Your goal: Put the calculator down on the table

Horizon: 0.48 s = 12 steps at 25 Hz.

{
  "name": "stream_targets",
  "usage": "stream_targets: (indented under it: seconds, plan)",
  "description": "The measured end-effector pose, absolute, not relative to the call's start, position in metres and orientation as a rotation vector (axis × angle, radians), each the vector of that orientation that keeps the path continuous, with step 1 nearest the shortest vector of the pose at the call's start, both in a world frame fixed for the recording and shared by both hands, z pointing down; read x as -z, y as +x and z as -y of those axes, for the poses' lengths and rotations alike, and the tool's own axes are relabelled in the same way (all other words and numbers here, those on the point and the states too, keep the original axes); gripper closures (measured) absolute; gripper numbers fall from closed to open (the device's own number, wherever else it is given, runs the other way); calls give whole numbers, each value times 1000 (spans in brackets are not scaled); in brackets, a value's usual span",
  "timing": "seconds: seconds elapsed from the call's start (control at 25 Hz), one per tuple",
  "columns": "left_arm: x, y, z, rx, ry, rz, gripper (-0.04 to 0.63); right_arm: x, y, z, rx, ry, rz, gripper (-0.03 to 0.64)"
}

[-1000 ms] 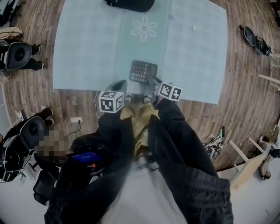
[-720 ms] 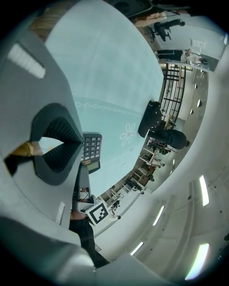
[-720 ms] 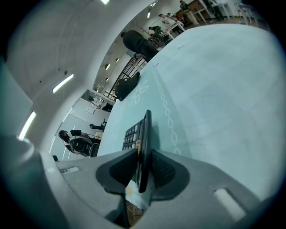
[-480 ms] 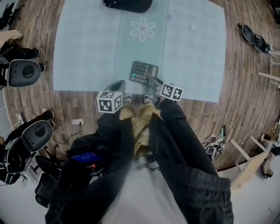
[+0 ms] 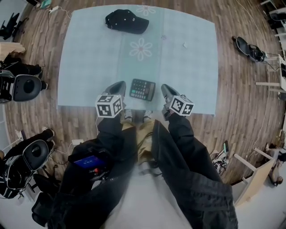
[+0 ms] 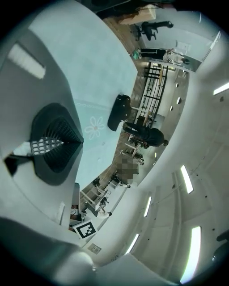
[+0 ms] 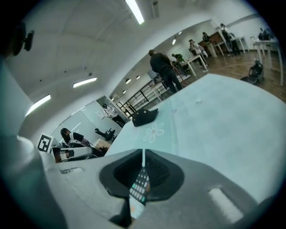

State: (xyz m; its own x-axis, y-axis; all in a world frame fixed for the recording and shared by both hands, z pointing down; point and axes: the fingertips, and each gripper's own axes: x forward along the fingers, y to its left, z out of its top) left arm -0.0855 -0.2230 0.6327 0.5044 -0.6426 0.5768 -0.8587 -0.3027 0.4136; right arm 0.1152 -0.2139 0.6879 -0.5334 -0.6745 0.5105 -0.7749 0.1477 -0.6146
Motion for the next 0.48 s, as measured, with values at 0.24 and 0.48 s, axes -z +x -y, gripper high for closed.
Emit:
stream_targets:
  seconds: [0.24,0.48]
  plan:
    - [-551,-70,259,-252,2214,1275,598,-582,98,250,-1087,1442,2523,620]
    - [-460,-58,293,-112,2416,1316,598,-469,87,292,-743,1466,2676,620]
